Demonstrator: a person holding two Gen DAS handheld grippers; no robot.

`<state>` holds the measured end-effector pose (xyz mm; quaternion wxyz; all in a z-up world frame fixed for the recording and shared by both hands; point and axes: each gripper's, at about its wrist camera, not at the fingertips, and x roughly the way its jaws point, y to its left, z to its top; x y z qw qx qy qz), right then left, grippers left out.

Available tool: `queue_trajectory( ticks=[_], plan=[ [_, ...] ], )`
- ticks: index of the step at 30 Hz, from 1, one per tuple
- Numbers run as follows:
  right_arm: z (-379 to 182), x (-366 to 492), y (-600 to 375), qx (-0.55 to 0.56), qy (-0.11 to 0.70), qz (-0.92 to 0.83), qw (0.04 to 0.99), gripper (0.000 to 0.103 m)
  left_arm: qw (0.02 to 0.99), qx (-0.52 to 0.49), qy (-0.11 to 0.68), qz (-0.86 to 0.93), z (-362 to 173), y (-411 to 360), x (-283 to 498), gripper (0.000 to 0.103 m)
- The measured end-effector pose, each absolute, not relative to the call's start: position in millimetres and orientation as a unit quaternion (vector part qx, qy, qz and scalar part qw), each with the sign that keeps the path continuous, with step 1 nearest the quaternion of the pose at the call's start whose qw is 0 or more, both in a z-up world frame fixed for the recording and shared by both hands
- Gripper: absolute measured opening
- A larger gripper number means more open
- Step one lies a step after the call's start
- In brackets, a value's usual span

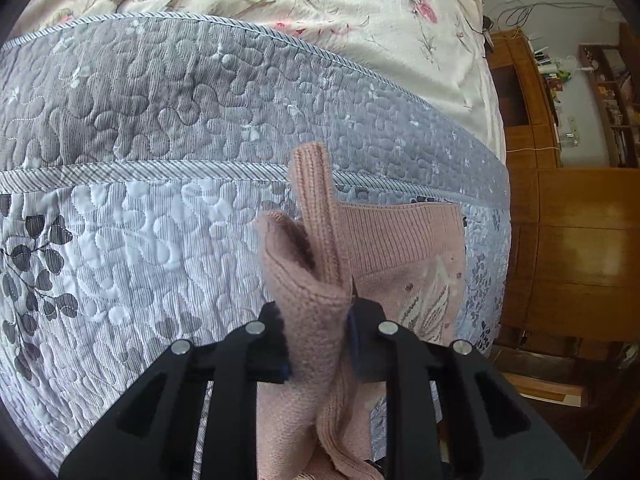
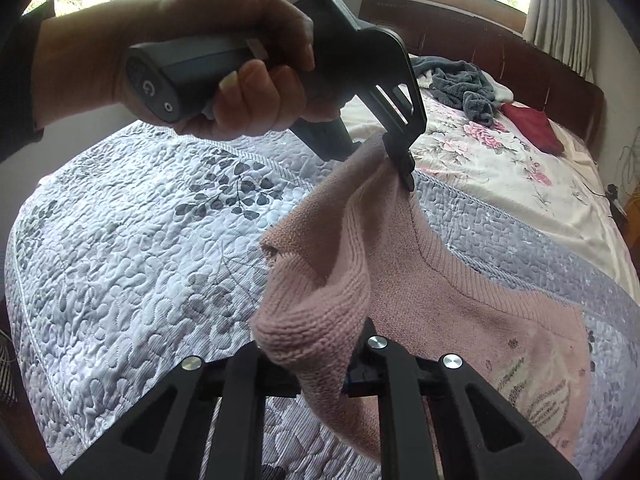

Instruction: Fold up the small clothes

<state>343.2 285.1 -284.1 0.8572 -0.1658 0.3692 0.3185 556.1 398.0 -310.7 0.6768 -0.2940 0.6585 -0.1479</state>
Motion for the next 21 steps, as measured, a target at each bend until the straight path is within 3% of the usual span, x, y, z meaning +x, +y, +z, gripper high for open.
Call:
queue_trajectory(
  ticks=[21],
  plan=[
    [-235,349,219,-0.08,0.362,0.3,0.879,0.011,0.706,-0.241,0.654,-0.121,-242,331,566,0.019]
  ],
)
